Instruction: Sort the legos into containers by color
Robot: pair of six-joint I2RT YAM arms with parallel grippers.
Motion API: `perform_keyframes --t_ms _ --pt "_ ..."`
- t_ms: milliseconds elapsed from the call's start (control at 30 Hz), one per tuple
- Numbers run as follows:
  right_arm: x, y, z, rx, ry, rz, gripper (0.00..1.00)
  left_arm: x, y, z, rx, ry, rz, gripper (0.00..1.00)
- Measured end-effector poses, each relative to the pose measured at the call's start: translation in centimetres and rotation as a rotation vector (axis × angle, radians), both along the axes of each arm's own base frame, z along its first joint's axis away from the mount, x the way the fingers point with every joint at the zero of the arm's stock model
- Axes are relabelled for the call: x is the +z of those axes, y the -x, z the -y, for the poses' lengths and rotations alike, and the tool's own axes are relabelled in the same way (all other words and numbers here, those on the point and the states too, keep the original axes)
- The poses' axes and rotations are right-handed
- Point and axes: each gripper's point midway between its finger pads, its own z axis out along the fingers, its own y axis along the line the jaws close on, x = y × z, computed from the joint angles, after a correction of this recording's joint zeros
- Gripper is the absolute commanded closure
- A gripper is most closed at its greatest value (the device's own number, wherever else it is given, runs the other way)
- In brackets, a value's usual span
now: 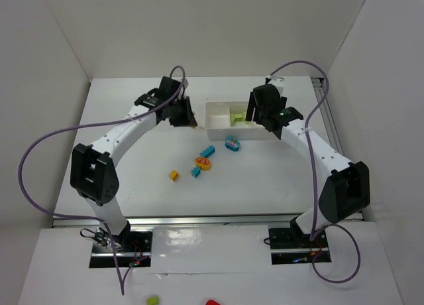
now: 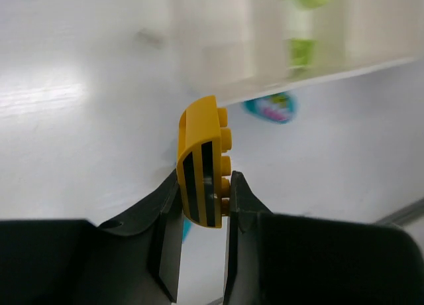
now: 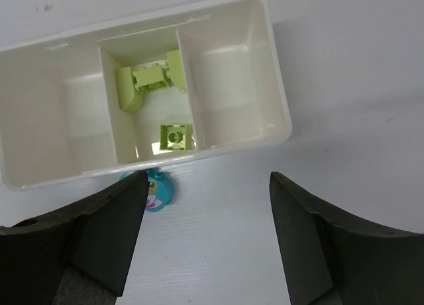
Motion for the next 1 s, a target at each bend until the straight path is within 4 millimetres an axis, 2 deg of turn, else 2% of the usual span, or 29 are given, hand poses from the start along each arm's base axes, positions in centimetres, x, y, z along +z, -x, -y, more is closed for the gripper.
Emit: perform_keyframes --t_ms 100,200,233,300,400,467,500,533,600,633,733,833,900,1000 --pt "-0.1 0.5 0.5 -0.018 -0.015 -0.003 0.19 5.8 -2.2 4.7 -0.113 0.081 0.144 0.93" --pt "-0.4 1.7 1.0 -0.028 -0.025 -0.017 0.19 7.7 -4.0 8.5 -0.187 0.122 0.198 0.93" --pt "-0.4 2.2 1.2 -0.031 -0.026 -0.023 0.19 7.5 -4.7 9.3 -0.199 0.126 0.202 0.93" --pt "0.0 3.2 1.6 -0.038 -0.03 -0.03 0.19 5.9 -6.0 10.7 -0.211 0.119 0.181 0.93" --pt "1.3 4.4 2.2 -0.055 -0.051 -0.009 0.19 2.1 -7.7 11.9 -0.213 0.092 0.118 0.87" --pt "1.9 5.2 2.7 -0.067 -0.061 0.001 0.19 -0.1 -8.6 12.3 -0.21 0.075 0.085 0.71" --pt "2.2 5.7 3.0 -0.073 -0.067 0.004 0.19 -1.3 -8.9 12.4 -0.209 0.063 0.059 0.52" --pt "2.4 6.0 3.1 -0.076 -0.072 0.008 0.19 -2.0 -9.1 12.5 -0.208 0.054 0.051 0.4" --pt "2.4 6.7 3.3 -0.081 -0.082 0.008 0.19 -2.8 -9.3 12.4 -0.206 0.038 0.035 0.23" --pt "2.1 7.1 3.4 -0.083 -0.085 0.0 0.19 -3.0 -9.2 12.3 -0.202 0.031 0.028 0.18" --pt "0.7 7.9 3.5 -0.085 -0.084 -0.039 0.19 -2.4 -9.2 12.0 -0.196 0.021 0.038 0.14" --pt "-0.6 8.6 3.5 -0.08 -0.082 -0.08 0.19 -1.1 -8.6 11.2 -0.192 -0.005 0.062 0.2" --pt "-0.9 8.7 3.5 -0.08 -0.084 -0.088 0.19 -0.2 -7.0 9.7 -0.178 -0.037 0.07 0.21" --pt "-0.9 8.7 3.4 -0.079 -0.088 -0.088 0.19 1.5 -3.2 7.0 -0.156 -0.079 0.074 0.2"
